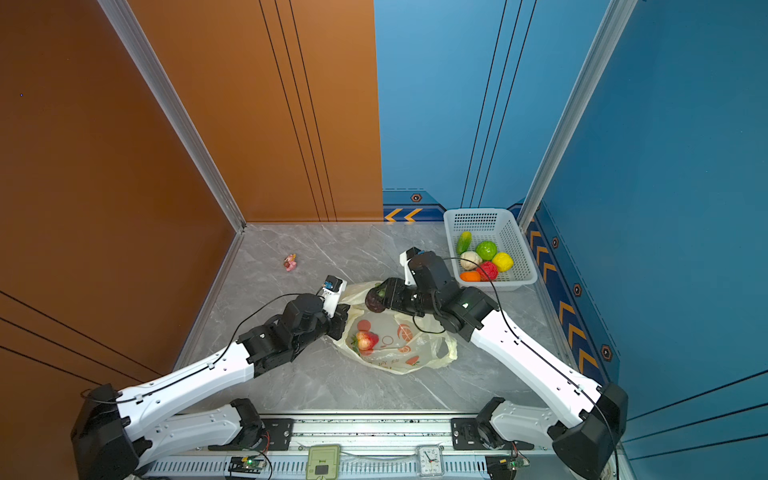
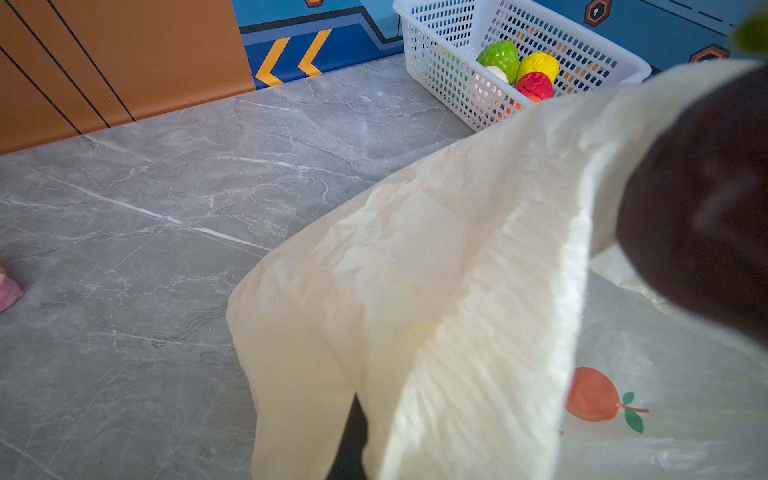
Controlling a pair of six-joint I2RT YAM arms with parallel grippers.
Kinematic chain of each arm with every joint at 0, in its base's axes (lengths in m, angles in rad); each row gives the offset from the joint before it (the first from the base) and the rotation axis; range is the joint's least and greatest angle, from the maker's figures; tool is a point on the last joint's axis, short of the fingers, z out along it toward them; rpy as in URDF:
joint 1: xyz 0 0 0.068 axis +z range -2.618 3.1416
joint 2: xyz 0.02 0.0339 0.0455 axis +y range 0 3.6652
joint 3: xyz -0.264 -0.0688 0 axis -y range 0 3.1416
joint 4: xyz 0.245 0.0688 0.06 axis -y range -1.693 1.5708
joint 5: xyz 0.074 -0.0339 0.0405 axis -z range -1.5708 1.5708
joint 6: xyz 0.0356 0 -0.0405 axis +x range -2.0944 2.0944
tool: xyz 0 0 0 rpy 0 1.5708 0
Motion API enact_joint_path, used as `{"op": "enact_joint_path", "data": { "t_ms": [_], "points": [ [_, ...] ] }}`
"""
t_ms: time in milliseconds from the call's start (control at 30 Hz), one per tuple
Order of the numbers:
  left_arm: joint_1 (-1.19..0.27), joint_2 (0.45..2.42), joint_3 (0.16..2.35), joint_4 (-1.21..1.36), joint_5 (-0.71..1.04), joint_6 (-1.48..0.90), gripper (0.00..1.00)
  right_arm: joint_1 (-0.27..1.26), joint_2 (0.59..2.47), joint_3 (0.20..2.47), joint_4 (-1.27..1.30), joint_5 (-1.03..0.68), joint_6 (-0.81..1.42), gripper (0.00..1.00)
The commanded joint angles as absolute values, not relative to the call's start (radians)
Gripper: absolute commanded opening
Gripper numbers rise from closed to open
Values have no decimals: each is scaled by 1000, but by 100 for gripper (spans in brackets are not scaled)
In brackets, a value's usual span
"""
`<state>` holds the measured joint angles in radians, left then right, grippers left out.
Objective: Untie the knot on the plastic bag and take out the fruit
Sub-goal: 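Lower the mangosteen into the white basket and open the right gripper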
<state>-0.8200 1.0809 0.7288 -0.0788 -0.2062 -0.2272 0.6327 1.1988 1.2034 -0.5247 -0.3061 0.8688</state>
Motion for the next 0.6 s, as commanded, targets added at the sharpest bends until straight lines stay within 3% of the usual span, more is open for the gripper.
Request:
{"op": "enact_joint_path", "data": {
  "t_ms": [0,333,567],
  "points": [
    [-817,1056,723,-93,-186,-236,0,503,1183,1245,-560,-380,802,47],
    [-852,1024,704,-98,-204,-242,0,49,1316,1279,-482,-450,698,47],
    [-863,1002,696,-110,-213,-248,0,-129,1516,1324,-347,-333,665,47]
  ]
}}
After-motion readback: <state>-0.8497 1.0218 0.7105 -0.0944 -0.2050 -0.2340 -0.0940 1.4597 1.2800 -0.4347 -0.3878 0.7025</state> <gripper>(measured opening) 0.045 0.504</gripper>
